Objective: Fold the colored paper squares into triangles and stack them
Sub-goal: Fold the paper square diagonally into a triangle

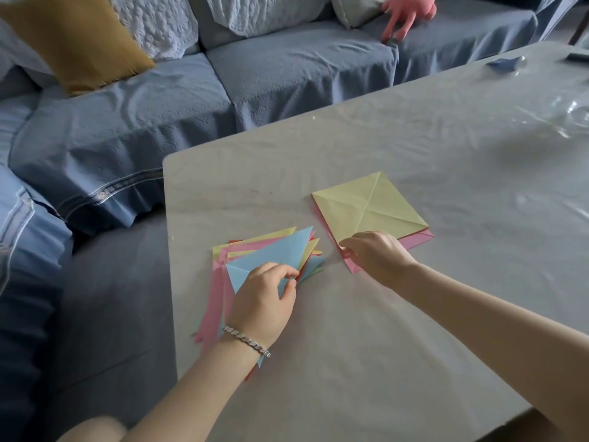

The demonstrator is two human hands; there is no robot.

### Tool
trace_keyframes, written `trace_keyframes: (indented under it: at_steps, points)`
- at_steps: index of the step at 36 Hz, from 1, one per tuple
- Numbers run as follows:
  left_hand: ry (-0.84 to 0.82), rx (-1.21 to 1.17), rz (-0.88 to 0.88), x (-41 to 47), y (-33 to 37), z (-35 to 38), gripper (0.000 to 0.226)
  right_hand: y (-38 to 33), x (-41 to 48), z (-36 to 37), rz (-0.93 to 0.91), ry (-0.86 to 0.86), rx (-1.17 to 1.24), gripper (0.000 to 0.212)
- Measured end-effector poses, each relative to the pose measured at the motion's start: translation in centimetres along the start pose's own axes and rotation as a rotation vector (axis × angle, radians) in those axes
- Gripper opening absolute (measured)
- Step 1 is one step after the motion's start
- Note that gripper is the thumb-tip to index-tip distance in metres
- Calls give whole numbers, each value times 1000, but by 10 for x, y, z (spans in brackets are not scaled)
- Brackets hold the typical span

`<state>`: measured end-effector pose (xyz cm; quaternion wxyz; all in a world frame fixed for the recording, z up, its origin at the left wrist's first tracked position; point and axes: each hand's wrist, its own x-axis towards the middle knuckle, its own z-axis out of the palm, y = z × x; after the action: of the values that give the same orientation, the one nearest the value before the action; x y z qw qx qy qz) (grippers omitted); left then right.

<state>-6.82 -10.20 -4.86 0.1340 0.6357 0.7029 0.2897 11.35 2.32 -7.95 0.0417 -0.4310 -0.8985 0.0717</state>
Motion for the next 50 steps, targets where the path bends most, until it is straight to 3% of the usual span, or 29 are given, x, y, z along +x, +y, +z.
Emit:
trace_keyframes:
  at_steps: [8, 10, 14, 17, 25, 30, 33, 36, 41, 43, 47, 50]
  points:
    - [-20, -21, 3, -6, 4, 4, 13, 5, -23, -9, 67, 125, 129, 29]
    - [-27, -14, 3, -8, 6, 7, 13, 12, -22, -11, 57, 49, 105, 39]
    - [-37, -13, 8, -10, 10, 9, 13, 20, -10, -10, 57, -151, 26, 82]
    - [-36, -5, 11, -12, 10, 8, 13, 21, -7, -4, 67, -247, -47, 91]
    - [-45, 19, 3, -19, 7, 7, 14, 18, -27, 11, -38, -69, -92, 75]
    - [-97, -14, -13, -20, 16, 16, 14, 15, -43, 17, -154, 150, -139, 45]
    - [-117, -36, -26, -19, 21, 20, 14, 12, -47, 22, -172, 201, -192, 47]
    - [-133, -166, -168, -16, 29, 24, 18, 6, -57, 17, -181, 170, -154, 64]
    - [-207, -621, -717, 2, 41, 38, 44, -10, -90, 18, -220, 201, -128, 68]
    - [-191, -800, -844, 9, 47, 46, 45, -10, -103, 20, -199, 213, -89, 64]
    - [-198, -837, -905, 14, 65, 59, 53, -13, -120, 23, -153, 178, -38, 61]
    - [-213, -668, -880, 17, 74, 63, 52, -15, -126, 26, -119, 178, -5, 59]
